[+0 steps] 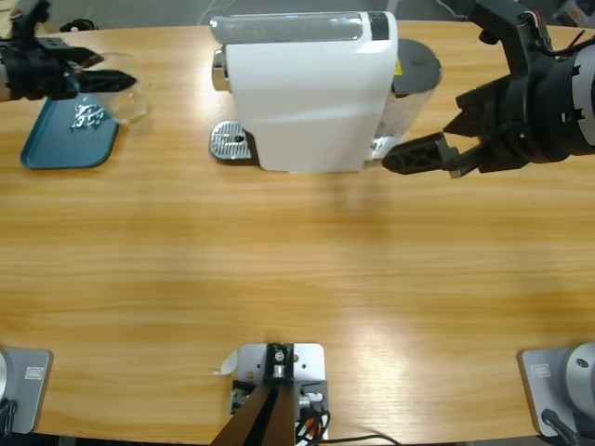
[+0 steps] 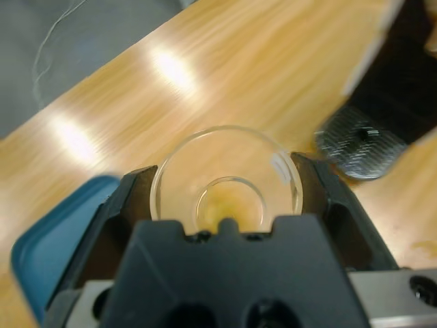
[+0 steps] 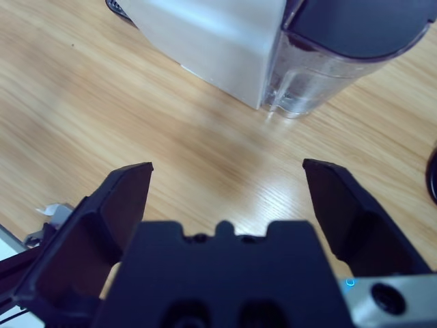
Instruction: Pour coffee
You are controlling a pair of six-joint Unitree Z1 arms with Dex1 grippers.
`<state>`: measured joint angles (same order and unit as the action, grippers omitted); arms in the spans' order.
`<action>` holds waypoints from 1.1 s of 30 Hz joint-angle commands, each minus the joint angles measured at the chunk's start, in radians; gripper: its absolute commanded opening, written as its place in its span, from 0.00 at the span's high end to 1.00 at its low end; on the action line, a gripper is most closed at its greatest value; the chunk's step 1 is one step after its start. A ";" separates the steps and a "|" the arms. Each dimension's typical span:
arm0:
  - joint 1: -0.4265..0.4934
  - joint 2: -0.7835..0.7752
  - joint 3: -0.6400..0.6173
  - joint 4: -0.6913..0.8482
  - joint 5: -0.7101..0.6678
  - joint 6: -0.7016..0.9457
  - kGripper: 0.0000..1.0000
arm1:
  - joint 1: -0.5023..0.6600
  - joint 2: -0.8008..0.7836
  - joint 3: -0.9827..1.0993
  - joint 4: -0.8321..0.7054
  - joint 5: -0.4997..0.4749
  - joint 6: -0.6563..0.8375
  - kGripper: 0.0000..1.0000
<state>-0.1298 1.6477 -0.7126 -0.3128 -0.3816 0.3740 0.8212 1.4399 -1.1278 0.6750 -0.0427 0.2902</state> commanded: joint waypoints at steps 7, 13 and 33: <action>0.243 0.045 0.031 0.002 0.147 -0.115 0.90 | 0.004 0.047 0.034 -0.022 0.024 0.015 0.00; 0.259 0.155 0.017 -0.088 0.133 -0.141 0.90 | 0.004 0.045 0.031 -0.015 0.027 0.015 0.00; 0.263 0.109 0.081 -0.133 0.134 -0.143 0.00 | 0.004 -0.002 0.006 0.032 -0.015 0.008 0.00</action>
<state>0.1257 1.8221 -0.6964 -0.4469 -0.2440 0.2504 0.8212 1.4496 -1.1284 0.6943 -0.0401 0.2947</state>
